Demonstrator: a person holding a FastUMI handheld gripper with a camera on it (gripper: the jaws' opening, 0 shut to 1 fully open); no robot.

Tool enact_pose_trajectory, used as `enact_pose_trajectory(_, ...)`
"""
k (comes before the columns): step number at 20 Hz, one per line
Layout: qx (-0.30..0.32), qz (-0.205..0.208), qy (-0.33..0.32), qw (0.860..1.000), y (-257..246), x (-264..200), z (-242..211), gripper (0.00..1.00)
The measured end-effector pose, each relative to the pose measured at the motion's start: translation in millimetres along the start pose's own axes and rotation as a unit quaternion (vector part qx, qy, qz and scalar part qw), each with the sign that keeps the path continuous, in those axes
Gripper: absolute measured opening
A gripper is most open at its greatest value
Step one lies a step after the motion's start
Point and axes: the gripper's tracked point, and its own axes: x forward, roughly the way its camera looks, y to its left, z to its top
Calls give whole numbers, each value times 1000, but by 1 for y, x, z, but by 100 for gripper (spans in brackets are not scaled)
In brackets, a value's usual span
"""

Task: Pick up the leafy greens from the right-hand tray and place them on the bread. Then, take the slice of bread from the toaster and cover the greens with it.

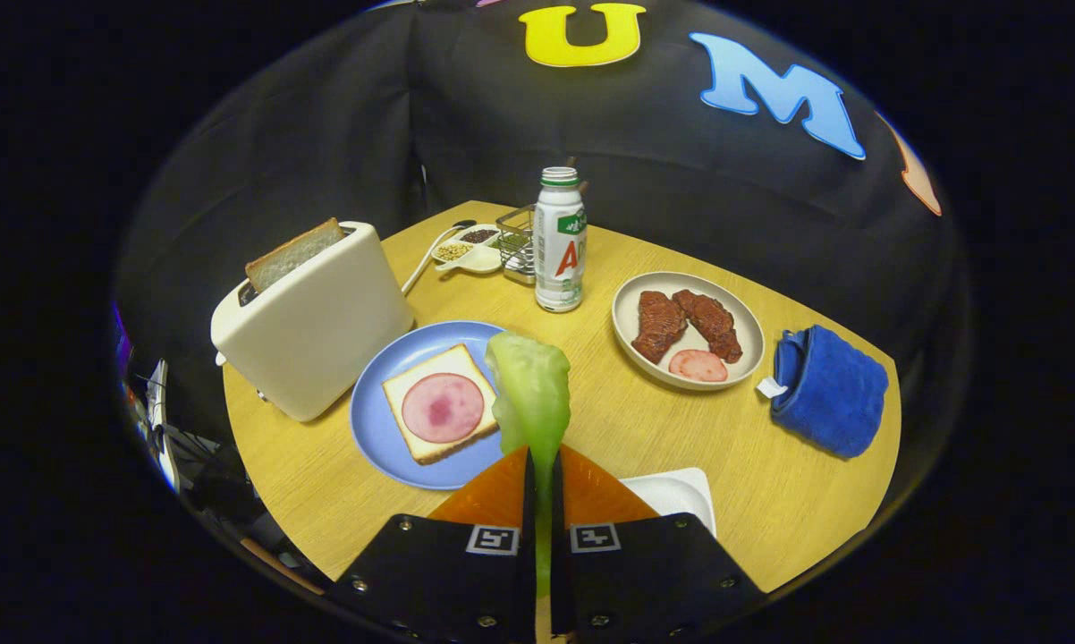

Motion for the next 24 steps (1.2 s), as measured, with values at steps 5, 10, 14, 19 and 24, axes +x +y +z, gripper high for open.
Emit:
enact_pose_trajectory(5, 13, 22, -14, 1000, 36, 17, 18, 7)
enact_pose_trajectory(10, 26, 45, -17, 998, 68, 37, 29, 7)
enact_pose_trajectory(14, 37, 50, -29, 998, 82, 57, 41, 7)
enact_pose_trajectory(19, 32, 54, -19, 998, 91, 78, 37, 9)
enact_pose_trajectory(24, 35, 54, -26, 998, 85, 81, 40, 32)
